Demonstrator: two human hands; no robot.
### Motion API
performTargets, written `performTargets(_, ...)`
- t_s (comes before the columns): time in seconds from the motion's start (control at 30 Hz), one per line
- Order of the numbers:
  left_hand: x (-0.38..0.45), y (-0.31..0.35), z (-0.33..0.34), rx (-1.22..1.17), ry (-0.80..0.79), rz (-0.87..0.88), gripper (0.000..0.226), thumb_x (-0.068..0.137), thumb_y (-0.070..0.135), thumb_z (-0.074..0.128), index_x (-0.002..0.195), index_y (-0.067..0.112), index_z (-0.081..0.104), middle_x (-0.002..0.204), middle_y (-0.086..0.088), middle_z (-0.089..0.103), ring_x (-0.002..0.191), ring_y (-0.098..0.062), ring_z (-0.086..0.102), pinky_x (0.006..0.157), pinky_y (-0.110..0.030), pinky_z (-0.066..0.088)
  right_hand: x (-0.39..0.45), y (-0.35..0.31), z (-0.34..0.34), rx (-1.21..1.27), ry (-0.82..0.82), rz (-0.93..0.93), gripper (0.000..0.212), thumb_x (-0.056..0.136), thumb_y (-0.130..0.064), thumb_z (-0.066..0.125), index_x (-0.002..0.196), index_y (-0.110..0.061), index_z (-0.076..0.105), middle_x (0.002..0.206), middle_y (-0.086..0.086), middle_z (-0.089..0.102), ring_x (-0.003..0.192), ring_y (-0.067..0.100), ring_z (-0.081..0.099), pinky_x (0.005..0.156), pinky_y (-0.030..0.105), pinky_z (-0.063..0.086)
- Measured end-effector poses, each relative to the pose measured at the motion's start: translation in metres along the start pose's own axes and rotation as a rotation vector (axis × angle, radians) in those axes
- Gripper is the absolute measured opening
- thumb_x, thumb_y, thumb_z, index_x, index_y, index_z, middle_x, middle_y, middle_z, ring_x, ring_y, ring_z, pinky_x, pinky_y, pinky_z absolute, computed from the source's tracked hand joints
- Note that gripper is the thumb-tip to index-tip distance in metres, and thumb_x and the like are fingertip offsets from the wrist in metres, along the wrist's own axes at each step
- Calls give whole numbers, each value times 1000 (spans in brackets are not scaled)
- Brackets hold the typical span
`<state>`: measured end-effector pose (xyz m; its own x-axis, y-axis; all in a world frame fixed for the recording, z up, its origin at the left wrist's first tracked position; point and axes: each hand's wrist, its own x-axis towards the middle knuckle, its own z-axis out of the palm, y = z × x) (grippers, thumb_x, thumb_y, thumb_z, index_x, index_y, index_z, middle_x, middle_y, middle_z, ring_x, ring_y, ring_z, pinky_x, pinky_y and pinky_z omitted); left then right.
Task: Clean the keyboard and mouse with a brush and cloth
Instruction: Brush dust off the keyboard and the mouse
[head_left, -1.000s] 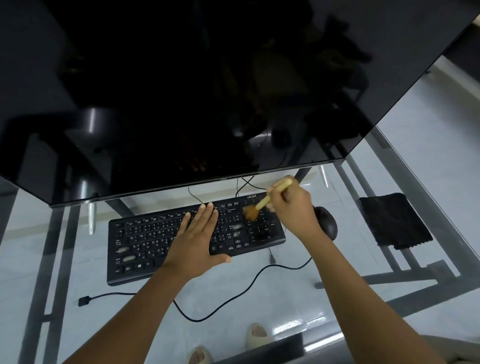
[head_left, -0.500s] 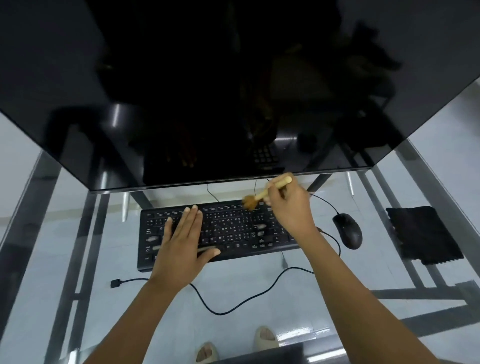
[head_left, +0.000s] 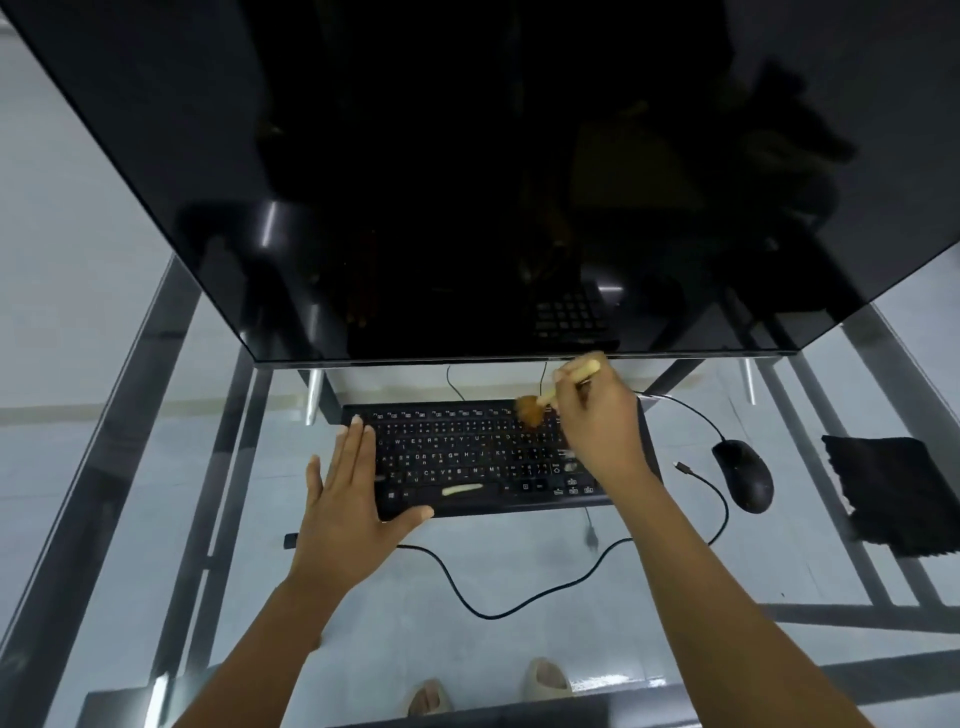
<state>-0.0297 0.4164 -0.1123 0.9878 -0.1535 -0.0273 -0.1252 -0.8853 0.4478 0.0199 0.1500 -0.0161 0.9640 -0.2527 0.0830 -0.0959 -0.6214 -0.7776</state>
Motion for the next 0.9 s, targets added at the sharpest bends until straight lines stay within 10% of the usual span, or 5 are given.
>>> performTargets(0.13,-7,-12,5,-59,-14,-39,123,64,92,37,154,13,4,161,4,-3,147,-10,-8,119,-47,0,-9,-2,-1,-84,-447,69,11,97,-20,55,91,-11,58,78,8,69,61,16,67,57,31,58)
performTargets(0.27,-6,-13,7,-76,-12,-24,119,68,88,37,154,14,2,161,4,-4,148,-11,-9,119,-47,2,-7,4,0,-120,-32,-60,13,97,-22,55,86,-14,56,78,2,68,67,12,64,62,24,53)
performTargets(0.4,-6,-17,6,-85,3,-7,116,71,86,38,154,13,3,162,3,-1,148,-11,-8,119,-45,2,-7,-3,8,-112,-274,-20,9,96,-20,56,90,-13,58,75,3,69,65,17,68,61,32,57)
performTargets(0.77,-20,-35,10,-18,54,13,102,82,79,34,152,9,12,159,-6,21,148,-16,9,121,-40,7,-11,-19,43,12,-41,5,11,101,-18,48,93,-11,50,79,3,65,67,1,65,59,10,47)
performTargets(0.9,-22,-34,8,28,87,11,99,84,77,33,152,7,14,158,-7,23,148,-16,12,120,-35,4,-15,-28,58,33,-206,29,13,98,-25,54,91,-14,53,73,1,67,66,18,68,61,34,58)
